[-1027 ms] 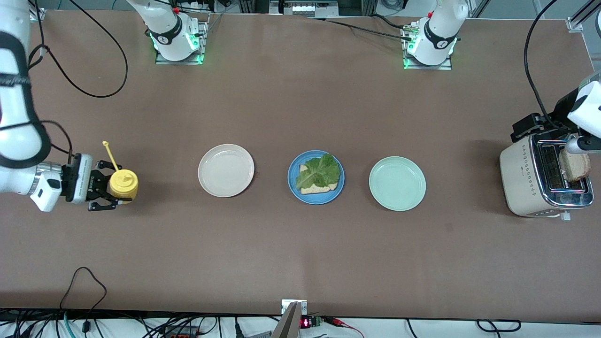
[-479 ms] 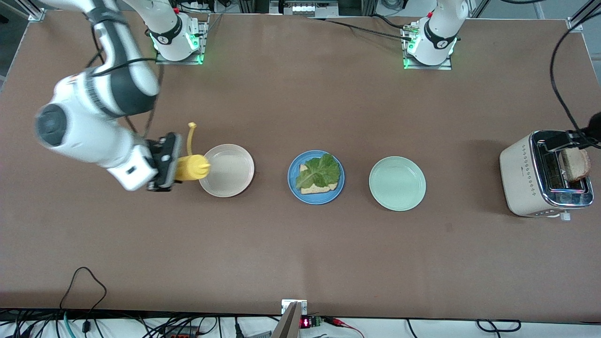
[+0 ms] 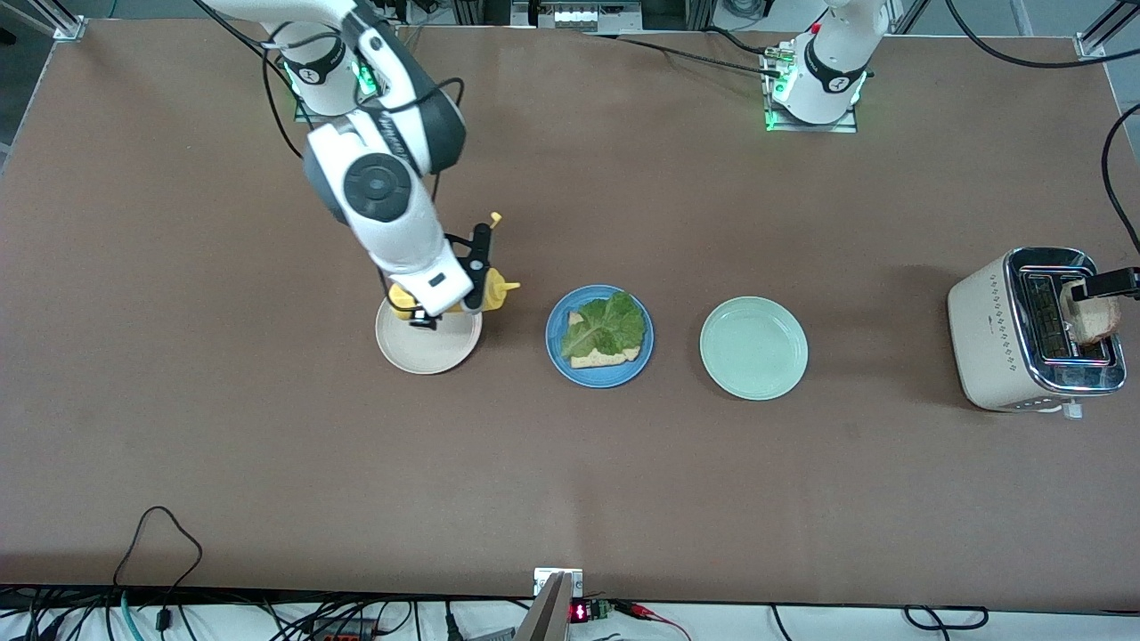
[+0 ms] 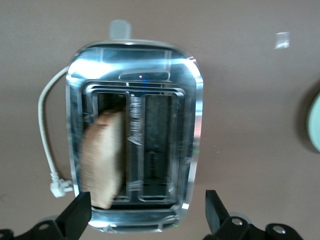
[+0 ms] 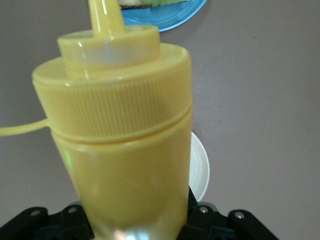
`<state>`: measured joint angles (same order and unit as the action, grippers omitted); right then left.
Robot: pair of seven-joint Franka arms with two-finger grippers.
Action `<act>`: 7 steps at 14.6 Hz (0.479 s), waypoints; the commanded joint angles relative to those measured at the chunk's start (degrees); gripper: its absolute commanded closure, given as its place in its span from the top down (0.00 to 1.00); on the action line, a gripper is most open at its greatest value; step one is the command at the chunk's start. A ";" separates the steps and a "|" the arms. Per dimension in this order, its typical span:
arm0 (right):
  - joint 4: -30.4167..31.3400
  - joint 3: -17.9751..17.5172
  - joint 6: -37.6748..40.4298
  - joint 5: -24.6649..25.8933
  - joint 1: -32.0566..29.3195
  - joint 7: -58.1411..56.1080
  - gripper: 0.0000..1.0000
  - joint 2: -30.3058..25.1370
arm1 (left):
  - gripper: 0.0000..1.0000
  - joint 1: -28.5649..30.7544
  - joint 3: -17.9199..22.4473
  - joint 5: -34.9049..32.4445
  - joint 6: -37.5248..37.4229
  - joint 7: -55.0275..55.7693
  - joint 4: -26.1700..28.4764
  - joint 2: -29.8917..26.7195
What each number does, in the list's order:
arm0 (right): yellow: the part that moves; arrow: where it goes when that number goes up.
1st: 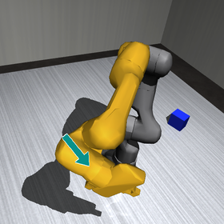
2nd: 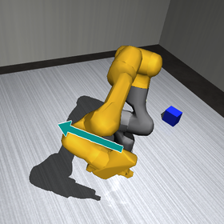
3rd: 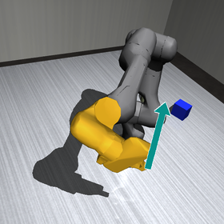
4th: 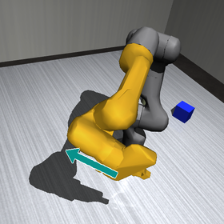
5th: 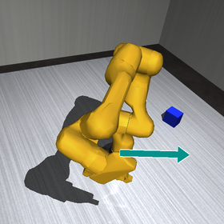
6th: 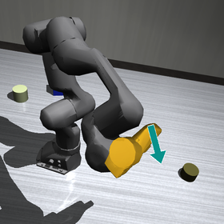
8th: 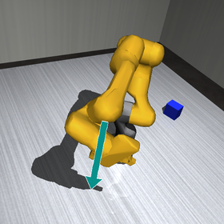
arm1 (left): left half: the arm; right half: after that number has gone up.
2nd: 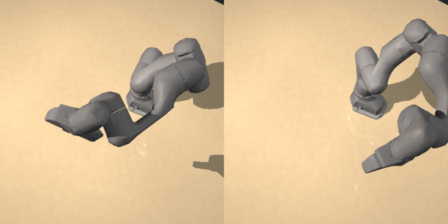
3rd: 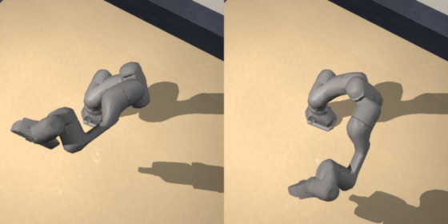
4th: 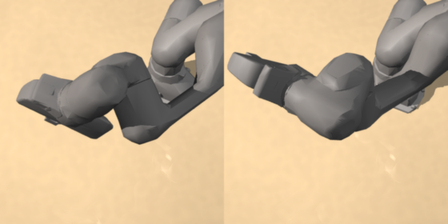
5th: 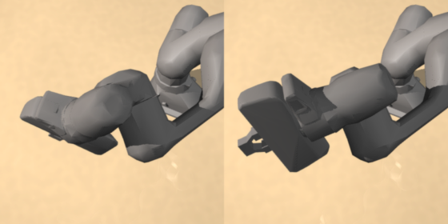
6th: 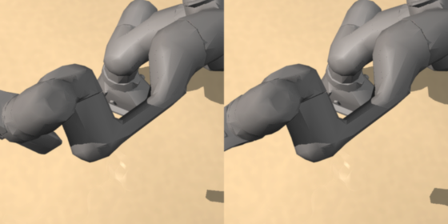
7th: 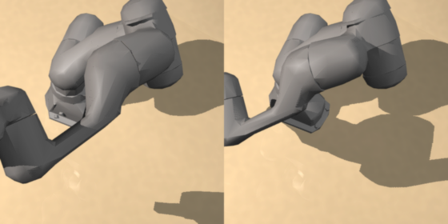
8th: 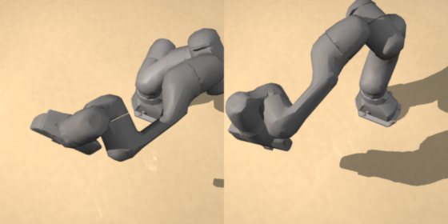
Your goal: Make sandwich in blue plate with both arms
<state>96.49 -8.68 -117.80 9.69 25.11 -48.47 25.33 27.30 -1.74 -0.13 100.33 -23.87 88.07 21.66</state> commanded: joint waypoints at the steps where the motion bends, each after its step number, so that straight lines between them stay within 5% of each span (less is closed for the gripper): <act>1: -0.60 2.43 -2.95 5.05 4.93 5.73 0.00 3.66 | 1.00 2.23 -0.46 -0.57 2.93 -7.04 -2.21 1.90; 7: -1.83 7.45 -9.28 8.85 13.83 15.58 0.00 10.78 | 0.95 3.55 -0.46 -1.37 2.24 -11.90 -0.19 3.74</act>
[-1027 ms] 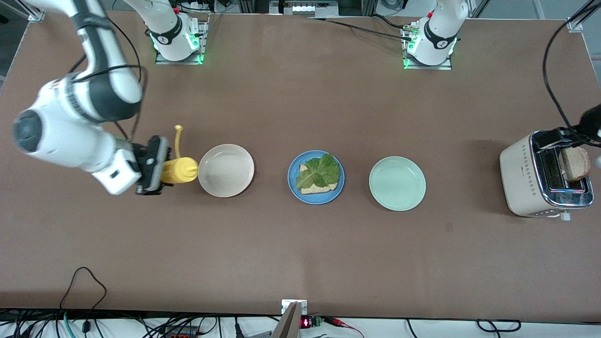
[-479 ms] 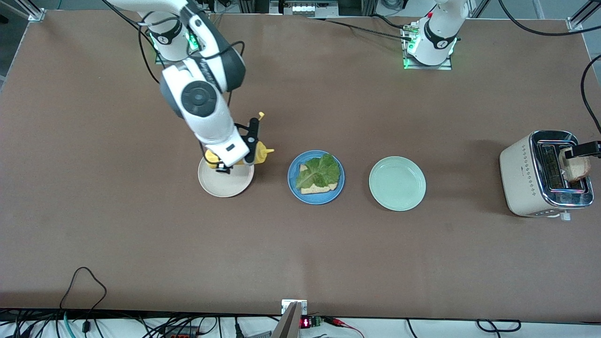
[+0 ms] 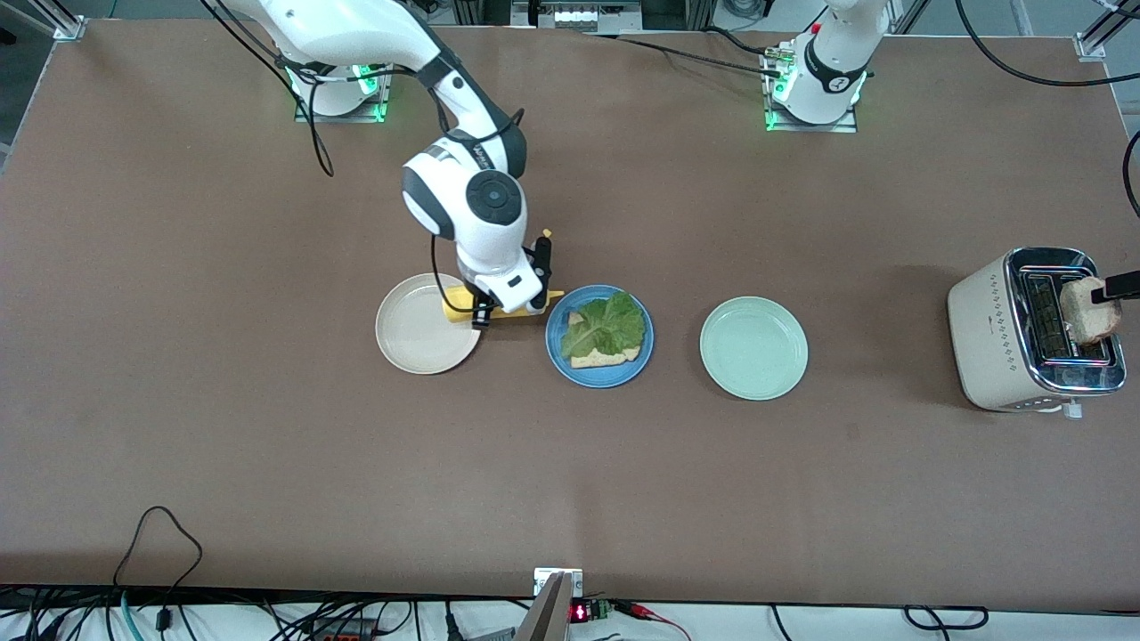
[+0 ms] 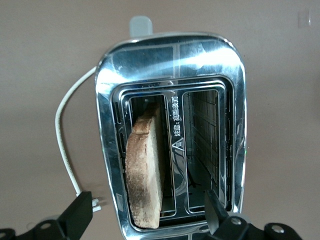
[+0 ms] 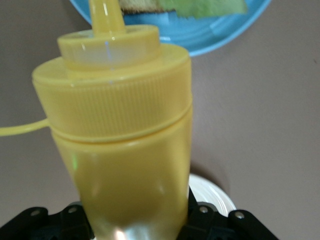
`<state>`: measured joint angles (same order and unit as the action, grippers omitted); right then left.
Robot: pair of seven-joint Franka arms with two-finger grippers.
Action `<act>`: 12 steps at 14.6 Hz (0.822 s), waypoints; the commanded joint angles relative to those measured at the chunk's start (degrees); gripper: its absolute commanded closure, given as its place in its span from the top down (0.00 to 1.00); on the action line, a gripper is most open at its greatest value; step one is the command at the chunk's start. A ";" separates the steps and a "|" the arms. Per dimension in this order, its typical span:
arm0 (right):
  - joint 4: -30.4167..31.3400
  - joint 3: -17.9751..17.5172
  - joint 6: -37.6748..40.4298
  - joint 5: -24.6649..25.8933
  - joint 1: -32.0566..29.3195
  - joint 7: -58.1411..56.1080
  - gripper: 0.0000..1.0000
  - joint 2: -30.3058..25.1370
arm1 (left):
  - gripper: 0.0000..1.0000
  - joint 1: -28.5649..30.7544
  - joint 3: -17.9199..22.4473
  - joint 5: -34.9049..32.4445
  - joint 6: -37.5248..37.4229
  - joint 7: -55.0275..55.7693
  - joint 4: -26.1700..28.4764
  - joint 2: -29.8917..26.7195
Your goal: Make sandwich in blue plate with both arms
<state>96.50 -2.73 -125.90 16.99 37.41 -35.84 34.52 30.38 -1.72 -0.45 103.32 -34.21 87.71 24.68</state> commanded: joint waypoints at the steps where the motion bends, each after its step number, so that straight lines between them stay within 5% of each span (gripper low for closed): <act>1: -2.19 1.50 -1.62 1.47 1.53 3.49 0.00 2.13 | 0.90 0.56 -0.47 -1.04 -0.75 -1.65 0.87 0.80; 5: -2.63 1.68 -1.63 1.47 1.35 3.58 0.00 2.40 | 0.63 1.00 -0.47 -1.04 -0.75 -2.53 1.14 1.24; 8: -2.72 1.94 -0.58 0.77 -2.49 2.53 0.00 -0.75 | 0.23 0.91 -0.47 -1.04 -0.75 -2.44 1.06 1.15; 12: -1.15 -3.23 4.87 -3.34 -13.46 -5.61 0.00 -8.83 | 0.03 1.35 -0.47 -1.04 -0.57 -2.70 1.05 1.33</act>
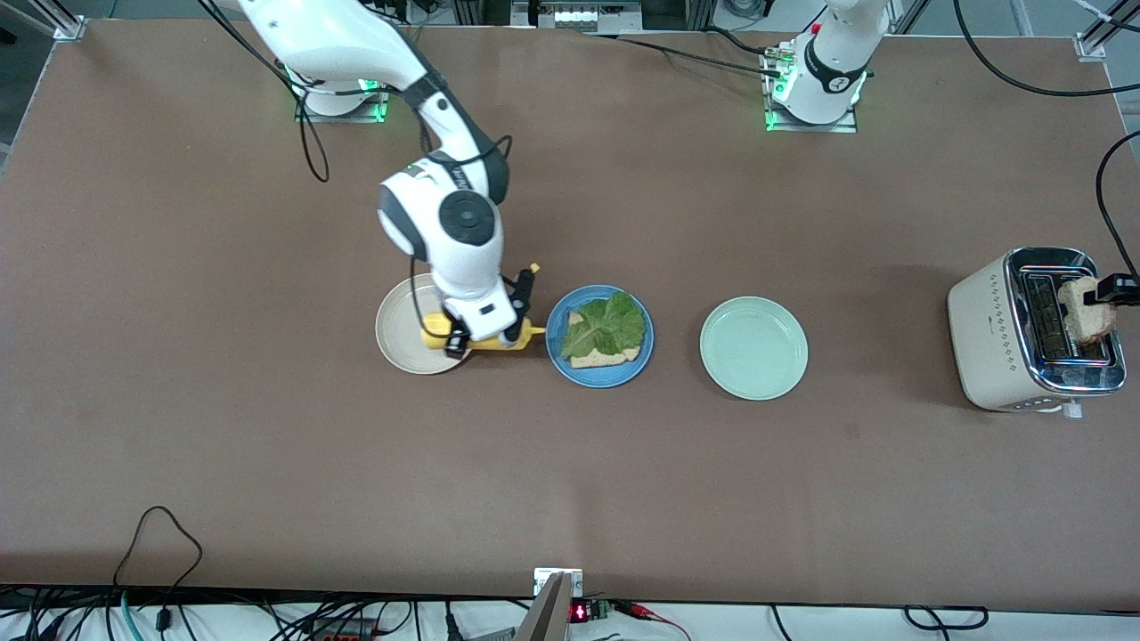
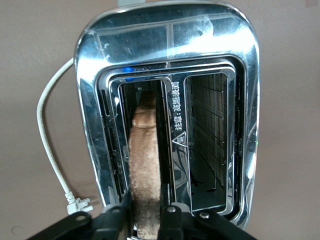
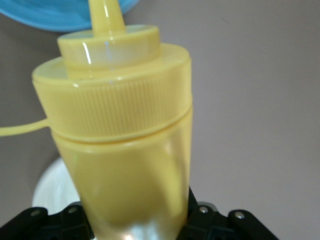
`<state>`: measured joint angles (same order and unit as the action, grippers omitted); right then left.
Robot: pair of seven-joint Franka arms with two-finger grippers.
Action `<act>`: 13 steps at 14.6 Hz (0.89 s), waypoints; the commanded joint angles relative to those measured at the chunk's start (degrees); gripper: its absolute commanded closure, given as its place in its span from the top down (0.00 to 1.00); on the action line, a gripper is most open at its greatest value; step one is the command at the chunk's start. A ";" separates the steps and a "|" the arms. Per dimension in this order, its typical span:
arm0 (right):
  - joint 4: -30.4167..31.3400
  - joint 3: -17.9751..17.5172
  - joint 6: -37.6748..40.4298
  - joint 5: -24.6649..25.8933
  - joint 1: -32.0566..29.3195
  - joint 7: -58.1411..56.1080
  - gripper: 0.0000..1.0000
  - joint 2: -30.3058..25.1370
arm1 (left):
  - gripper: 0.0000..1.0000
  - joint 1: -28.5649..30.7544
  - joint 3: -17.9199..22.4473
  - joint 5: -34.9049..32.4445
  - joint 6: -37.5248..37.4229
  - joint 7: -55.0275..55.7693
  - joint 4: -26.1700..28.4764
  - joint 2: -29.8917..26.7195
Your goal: Make sandwich in blue plate with both arms
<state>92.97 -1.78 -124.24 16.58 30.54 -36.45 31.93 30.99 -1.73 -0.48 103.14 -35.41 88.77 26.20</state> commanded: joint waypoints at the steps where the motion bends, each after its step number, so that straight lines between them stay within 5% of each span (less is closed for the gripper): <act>1: 3.18 -6.81 4.26 -4.78 -11.51 -9.30 0.00 -8.79 | 0.01 0.74 -0.47 -1.01 -0.48 -1.59 0.00 -0.27; 4: 5.29 -13.14 8.47 -9.35 -26.63 -22.30 0.00 -14.43 | 0.01 0.13 -1.52 -1.10 -5.81 -1.16 -3.67 -2.80; 8: 5.38 -13.78 12.97 -27.71 -42.90 -50.68 0.00 -15.68 | 0.01 -4.43 -5.20 -0.66 -21.29 -0.02 -19.05 -3.52; 11: 5.82 -13.78 16.83 -36.59 -51.78 -65.19 0.00 -14.10 | 0.01 -10.75 -9.23 0.56 -25.33 9.52 -18.99 -5.10; 13: 6.87 -13.78 18.85 -42.74 -57.06 -74.08 0.00 -11.99 | 0.01 -11.21 -14.33 7.99 -25.01 20.32 -14.53 -5.01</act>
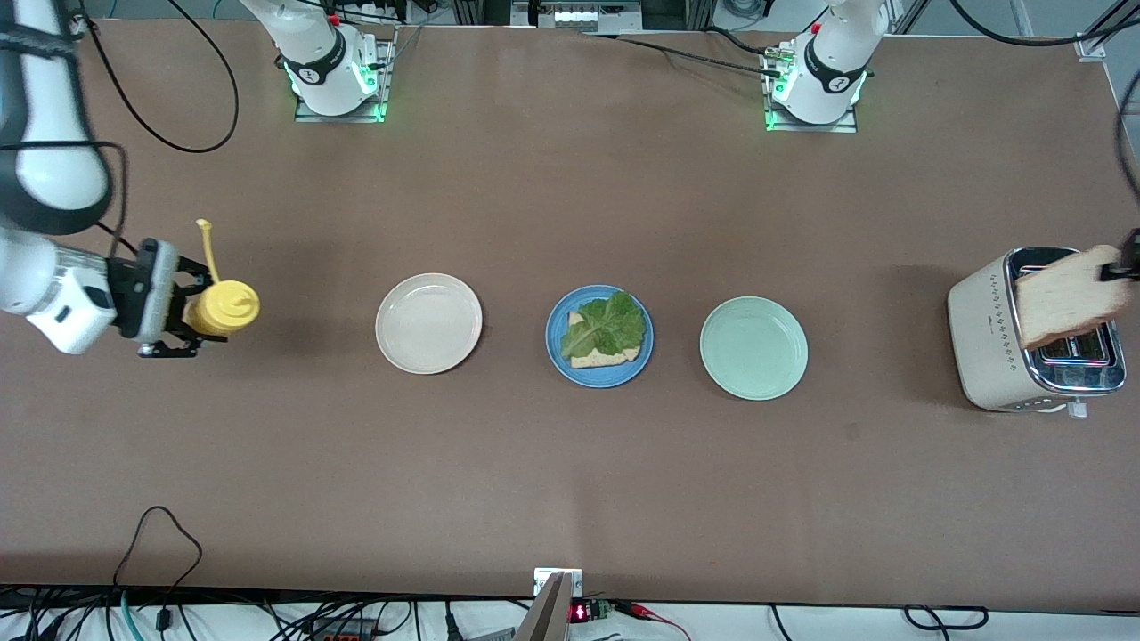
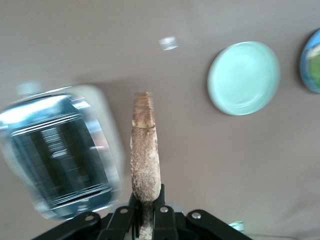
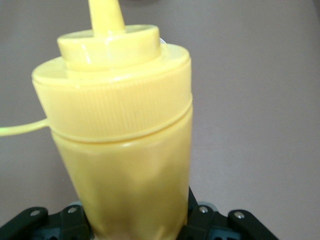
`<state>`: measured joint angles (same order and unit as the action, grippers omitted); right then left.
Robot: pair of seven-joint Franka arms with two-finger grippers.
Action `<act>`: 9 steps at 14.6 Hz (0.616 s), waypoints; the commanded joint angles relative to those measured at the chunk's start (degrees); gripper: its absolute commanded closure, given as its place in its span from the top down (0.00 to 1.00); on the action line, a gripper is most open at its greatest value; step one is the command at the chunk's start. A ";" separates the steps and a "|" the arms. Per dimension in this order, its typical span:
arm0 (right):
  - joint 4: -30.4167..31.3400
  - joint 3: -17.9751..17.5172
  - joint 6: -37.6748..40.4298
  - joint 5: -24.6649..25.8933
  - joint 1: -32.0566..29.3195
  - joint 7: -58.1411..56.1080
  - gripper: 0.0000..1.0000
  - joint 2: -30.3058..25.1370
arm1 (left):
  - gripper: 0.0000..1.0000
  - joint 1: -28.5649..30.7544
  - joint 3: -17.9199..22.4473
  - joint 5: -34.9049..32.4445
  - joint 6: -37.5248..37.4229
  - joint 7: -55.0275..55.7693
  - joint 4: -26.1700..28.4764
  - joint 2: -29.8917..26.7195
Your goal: Make sandwich in blue plate with both arms
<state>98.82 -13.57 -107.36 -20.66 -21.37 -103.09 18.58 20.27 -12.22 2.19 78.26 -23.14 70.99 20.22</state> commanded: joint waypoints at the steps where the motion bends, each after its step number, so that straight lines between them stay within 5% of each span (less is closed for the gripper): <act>1: 1.38 -1.99 3.29 -8.93 -7.69 -12.18 0.00 3.02 | 0.01 -0.76 -6.21 9.28 1.00 13.16 5.37 0.96; 5: 1.47 -1.99 7.60 -16.42 -15.52 -25.20 0.00 10.05 | 0.01 -0.93 -19.65 16.51 16.87 31.01 16.51 1.05; 9: 0.24 -2.08 11.47 -19.06 -21.77 -33.47 0.00 18.04 | 0.01 -1.28 -28.19 25.99 39.62 35.53 30.05 2.45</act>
<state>100.90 -13.93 -98.78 -37.21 -39.82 -132.97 32.81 17.57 -37.18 22.94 108.59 11.55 93.70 23.23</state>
